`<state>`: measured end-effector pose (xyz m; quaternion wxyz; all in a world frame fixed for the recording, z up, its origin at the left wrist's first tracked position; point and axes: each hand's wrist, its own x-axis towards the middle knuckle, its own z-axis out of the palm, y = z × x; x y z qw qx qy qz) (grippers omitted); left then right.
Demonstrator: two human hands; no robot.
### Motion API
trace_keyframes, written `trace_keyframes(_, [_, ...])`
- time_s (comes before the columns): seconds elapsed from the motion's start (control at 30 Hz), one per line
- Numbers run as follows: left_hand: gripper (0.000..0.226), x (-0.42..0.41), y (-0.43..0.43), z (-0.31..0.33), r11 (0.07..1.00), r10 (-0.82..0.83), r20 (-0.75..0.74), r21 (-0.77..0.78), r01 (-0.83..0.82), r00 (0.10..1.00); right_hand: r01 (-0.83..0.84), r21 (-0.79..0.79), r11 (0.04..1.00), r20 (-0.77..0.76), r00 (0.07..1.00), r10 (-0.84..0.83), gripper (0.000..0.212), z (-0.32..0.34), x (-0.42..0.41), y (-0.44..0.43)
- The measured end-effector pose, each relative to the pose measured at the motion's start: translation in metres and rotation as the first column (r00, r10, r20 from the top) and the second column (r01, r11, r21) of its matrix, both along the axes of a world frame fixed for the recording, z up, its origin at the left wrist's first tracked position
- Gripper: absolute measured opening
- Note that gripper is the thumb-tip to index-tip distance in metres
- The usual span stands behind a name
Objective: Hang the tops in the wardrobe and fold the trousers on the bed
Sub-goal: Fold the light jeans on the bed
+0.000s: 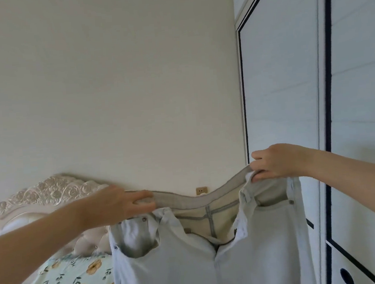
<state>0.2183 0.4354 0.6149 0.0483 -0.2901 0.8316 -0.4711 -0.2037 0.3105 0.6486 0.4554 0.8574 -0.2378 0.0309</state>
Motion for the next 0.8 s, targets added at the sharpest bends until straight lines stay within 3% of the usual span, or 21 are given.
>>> trace_keyframes(0.07, [0.069, 0.004, -0.009, 0.009, 0.997, -0.047, 0.049, -0.059, 0.05, 0.998, -0.223, -0.129, 0.966, 0.064, 0.97, 0.233, 0.038, 0.011, 0.001, -0.005])
trace_keyframes(0.13, [0.051, 0.0, -0.016, 0.019, 0.992, -0.095, 0.079, -0.08, 0.101, 0.992, -0.347, -0.195, 0.918, 0.103, 0.923, 0.371, 0.048, 0.019, 0.002, -0.013])
trace_keyframes(0.23, [0.023, -0.022, -0.024, 0.037, 0.965, -0.197, 0.051, -0.164, 0.203, 0.979, -0.451, -0.234, 0.861, 0.137, 0.862, 0.489, 0.05, 0.032, 0.014, -0.024])
trace_keyframes(0.33, [0.013, -0.048, -0.028, 0.066, 0.911, -0.298, -0.016, -0.302, 0.28, 0.954, -0.475, -0.268, 0.838, 0.145, 0.84, 0.522, 0.043, 0.048, 0.029, -0.034])
trace_keyframes(0.43, [0.017, -0.058, -0.037, 0.089, 0.874, -0.374, -0.223, -0.408, 0.262, 0.9, -0.33, -0.311, 0.891, 0.306, 0.853, 0.422, 0.045, 0.06, 0.035, -0.051])
trace_keyframes(0.5, [0.036, -0.044, -0.05, 0.09, 0.898, -0.283, -0.325, -0.421, 0.13, 0.902, -0.061, -0.288, 0.956, 0.418, 0.89, 0.182, 0.048, 0.063, 0.032, -0.068])
trace_keyframes(0.57, [0.062, -0.014, -0.067, 0.079, 0.896, -0.108, -0.284, -0.443, -0.031, 0.953, 0.216, -0.099, 0.971, 0.492, 0.859, -0.141, 0.049, 0.06, 0.027, -0.085])
trace_keyframes(0.63, [0.07, 0.014, -0.081, 0.074, 0.896, -0.041, -0.236, -0.438, -0.069, 0.971, 0.238, -0.069, 0.969, 0.495, 0.851, -0.174, 0.047, 0.055, 0.027, -0.099])
trace_keyframes(0.7, [0.065, 0.027, -0.089, 0.078, 0.896, -0.052, -0.181, -0.442, -0.034, 0.982, 0.224, -0.106, 0.969, 0.47, 0.87, -0.15, 0.046, 0.052, 0.032, -0.108])
trace_keyframes(0.8, [0.061, 0.031, -0.097, 0.081, 0.907, -0.057, -0.08, -0.421, 0.018, 0.995, 0.259, -0.037, 0.965, 0.477, 0.853, -0.211, 0.049, 0.047, 0.031, -0.122])
